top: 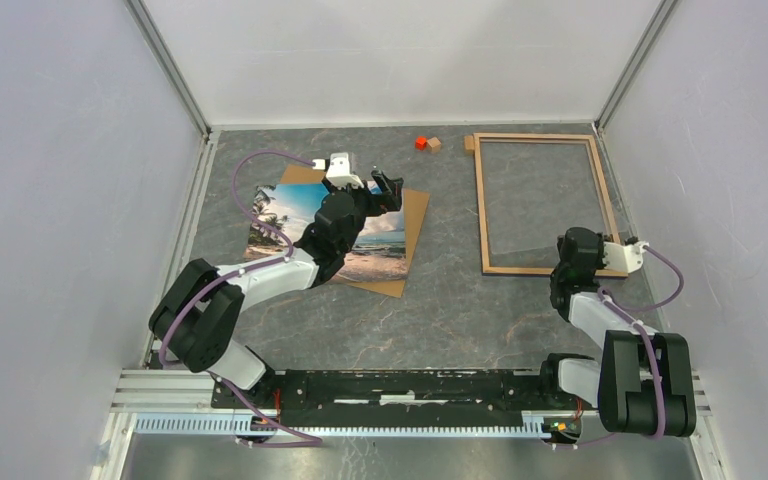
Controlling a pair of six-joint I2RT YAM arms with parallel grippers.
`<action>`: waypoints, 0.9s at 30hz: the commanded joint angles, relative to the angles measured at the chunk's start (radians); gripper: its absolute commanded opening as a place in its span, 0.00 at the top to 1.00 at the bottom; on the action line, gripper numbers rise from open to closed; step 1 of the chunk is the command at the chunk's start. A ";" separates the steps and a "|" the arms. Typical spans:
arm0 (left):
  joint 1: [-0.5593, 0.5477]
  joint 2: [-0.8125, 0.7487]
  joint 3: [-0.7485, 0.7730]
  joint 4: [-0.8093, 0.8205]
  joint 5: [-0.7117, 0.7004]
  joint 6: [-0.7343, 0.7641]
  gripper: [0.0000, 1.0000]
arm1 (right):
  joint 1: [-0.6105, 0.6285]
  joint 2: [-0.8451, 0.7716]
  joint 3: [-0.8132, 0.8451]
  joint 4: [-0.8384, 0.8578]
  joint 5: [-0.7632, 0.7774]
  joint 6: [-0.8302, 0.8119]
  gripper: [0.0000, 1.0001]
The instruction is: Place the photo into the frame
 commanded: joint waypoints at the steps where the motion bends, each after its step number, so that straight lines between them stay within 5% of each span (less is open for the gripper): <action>1: -0.004 0.009 0.008 0.050 -0.010 0.037 0.00 | -0.001 0.005 0.014 0.046 -0.028 -0.016 0.96; 9: -0.004 0.017 0.016 0.047 -0.001 0.035 0.00 | -0.002 0.028 0.062 -0.075 -0.060 -0.019 0.66; 20: -0.004 0.011 0.013 0.046 0.010 0.032 0.00 | -0.002 0.023 0.176 -0.438 -0.076 -0.041 0.03; 27: -0.004 -0.005 0.015 0.041 0.014 0.038 0.00 | -0.002 -0.020 0.279 -0.697 -0.091 -0.161 0.02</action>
